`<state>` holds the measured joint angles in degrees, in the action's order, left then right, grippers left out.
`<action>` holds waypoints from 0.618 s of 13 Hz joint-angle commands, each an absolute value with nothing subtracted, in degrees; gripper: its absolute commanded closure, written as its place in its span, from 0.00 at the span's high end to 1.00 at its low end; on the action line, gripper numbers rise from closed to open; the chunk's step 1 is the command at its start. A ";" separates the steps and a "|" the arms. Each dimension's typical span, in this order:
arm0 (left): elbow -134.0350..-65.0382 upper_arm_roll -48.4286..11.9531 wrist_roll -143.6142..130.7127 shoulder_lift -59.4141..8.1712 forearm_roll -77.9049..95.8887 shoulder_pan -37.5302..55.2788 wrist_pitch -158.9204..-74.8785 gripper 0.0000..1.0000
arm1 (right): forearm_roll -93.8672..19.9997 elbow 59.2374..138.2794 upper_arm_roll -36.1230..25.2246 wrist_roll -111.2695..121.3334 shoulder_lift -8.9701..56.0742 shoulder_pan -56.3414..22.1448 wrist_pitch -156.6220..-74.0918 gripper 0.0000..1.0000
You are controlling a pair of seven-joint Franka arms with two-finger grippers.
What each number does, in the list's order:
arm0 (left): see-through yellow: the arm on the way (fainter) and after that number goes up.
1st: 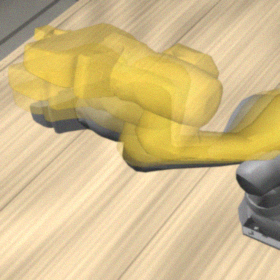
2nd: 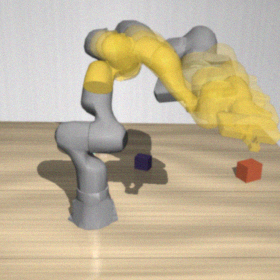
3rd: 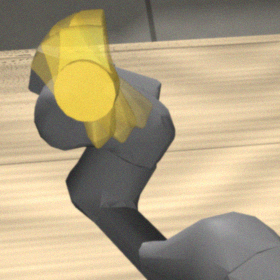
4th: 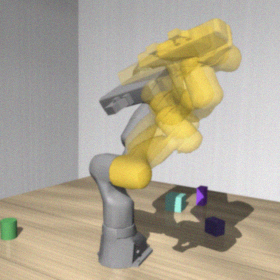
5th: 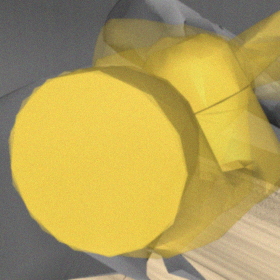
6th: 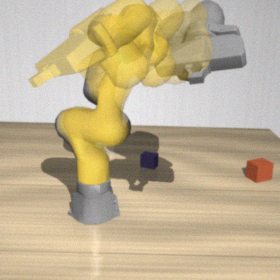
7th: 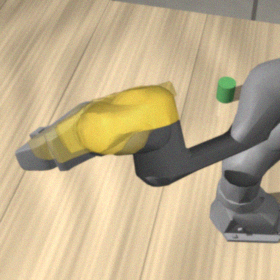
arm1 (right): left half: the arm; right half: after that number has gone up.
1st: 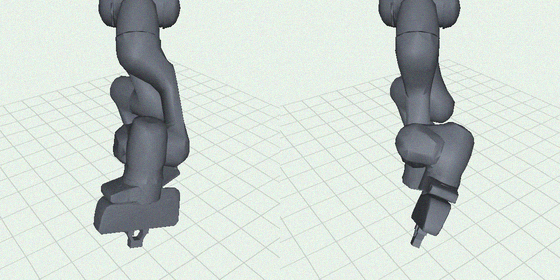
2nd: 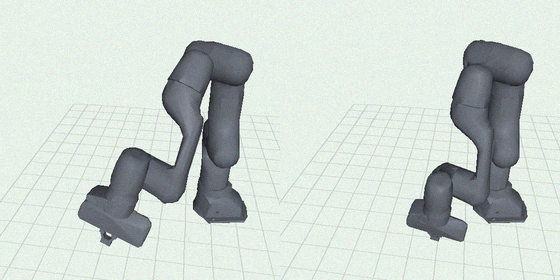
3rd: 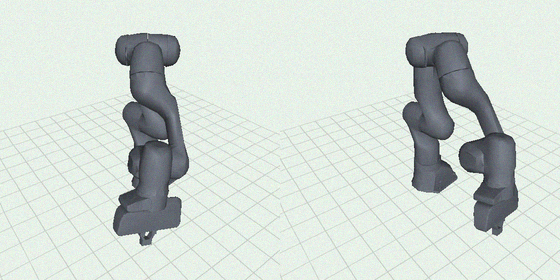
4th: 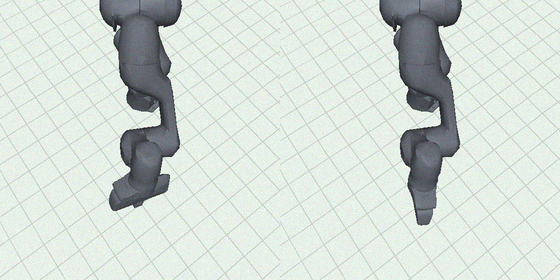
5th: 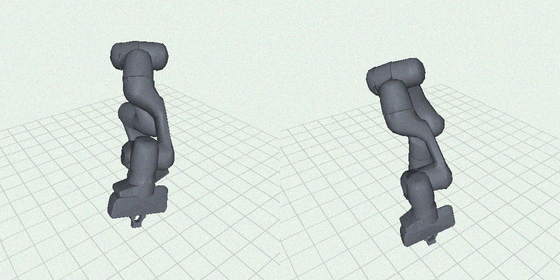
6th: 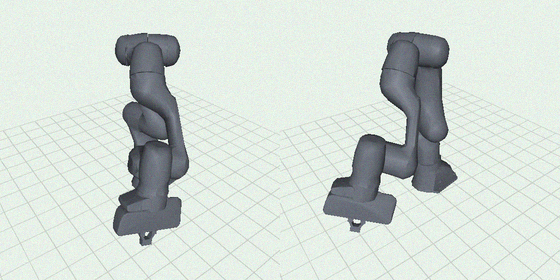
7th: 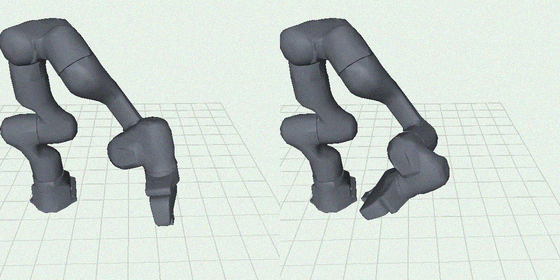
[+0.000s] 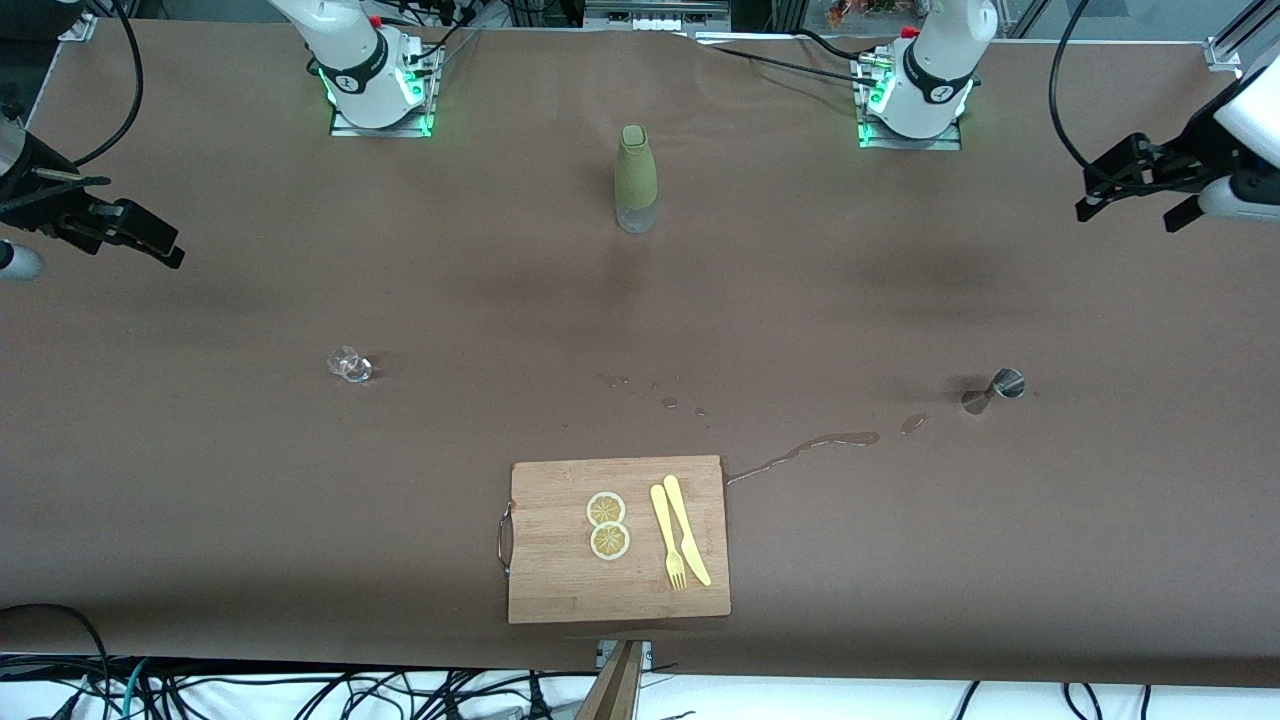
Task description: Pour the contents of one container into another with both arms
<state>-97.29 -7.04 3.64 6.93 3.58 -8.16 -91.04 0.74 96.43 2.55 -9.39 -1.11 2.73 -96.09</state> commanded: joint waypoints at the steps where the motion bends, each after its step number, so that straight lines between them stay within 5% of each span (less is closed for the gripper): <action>1: -98.61 -6.42 5.96 7.56 -0.69 -7.91 -92.45 1.00 | 0.00 95.80 2.55 -9.84 -1.05 2.64 -95.89 1.00; 8: -100.63 -5.63 7.65 6.59 -0.79 -7.91 -94.57 1.00 | 0.00 95.80 2.55 -9.84 -1.05 2.64 -96.06 1.00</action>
